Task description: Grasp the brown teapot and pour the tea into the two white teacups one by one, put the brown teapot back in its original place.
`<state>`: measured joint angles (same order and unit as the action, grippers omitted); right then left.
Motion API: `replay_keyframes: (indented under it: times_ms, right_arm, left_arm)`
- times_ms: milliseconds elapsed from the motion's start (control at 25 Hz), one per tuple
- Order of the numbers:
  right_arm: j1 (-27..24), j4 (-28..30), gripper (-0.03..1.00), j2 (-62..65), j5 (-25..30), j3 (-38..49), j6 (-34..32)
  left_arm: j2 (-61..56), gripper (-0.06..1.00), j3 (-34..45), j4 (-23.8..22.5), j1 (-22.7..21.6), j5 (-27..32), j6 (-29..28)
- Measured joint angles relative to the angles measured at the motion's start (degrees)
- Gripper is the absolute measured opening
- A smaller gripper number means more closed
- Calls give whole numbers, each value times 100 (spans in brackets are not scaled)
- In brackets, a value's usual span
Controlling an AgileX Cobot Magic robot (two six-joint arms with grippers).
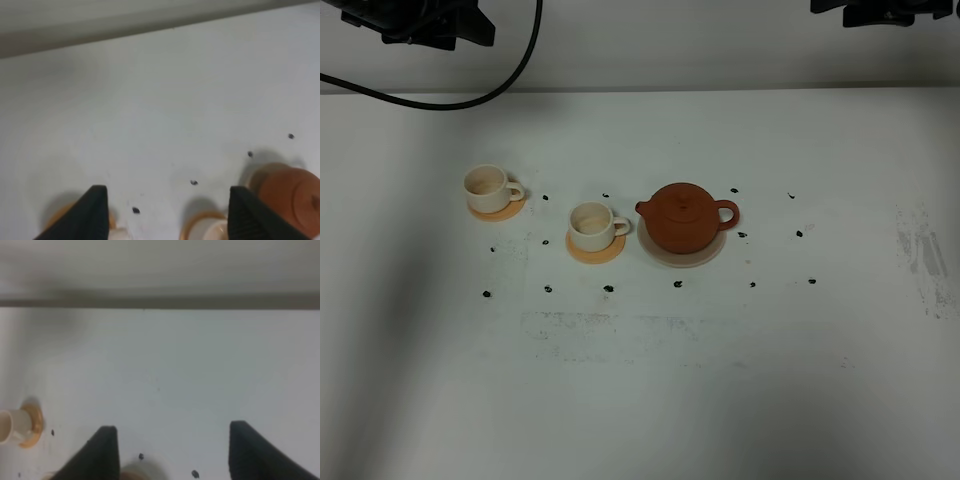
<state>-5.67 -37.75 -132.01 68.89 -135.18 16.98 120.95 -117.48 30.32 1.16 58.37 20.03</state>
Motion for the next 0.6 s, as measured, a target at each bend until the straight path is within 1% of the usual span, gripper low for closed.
replay_keyframes:
  times_ms: [80, 160, 280, 400, 520, 600]
  right_arm:
    - [0, 52, 50, 156, 57, 25, -88]
    - [0, 53, 50, 422, 52, 226, -104]
    - [0, 149, 49, 912, 38, 727, 25]
    - [7, 534, 49, 1379, 61, 1188, 69]
    - [99, 1111, 49, 1744, 93, 1514, 106]
    - [202, 1308, 49, 1977, 56, 1695, 100]
  left_arm:
    - [-137, 54, 0, -136, 7, 66, -120]
    - [-307, 54, 36, -346, 14, 56, -235]
    - [-713, 54, 443, -496, 19, -139, -280]
    - [-1260, 54, 1191, -661, 37, -520, -296]
    - [-1803, 54, 2166, -876, 37, -1064, -296]
    - [-2159, 54, 2751, -1033, 37, -1412, -296]
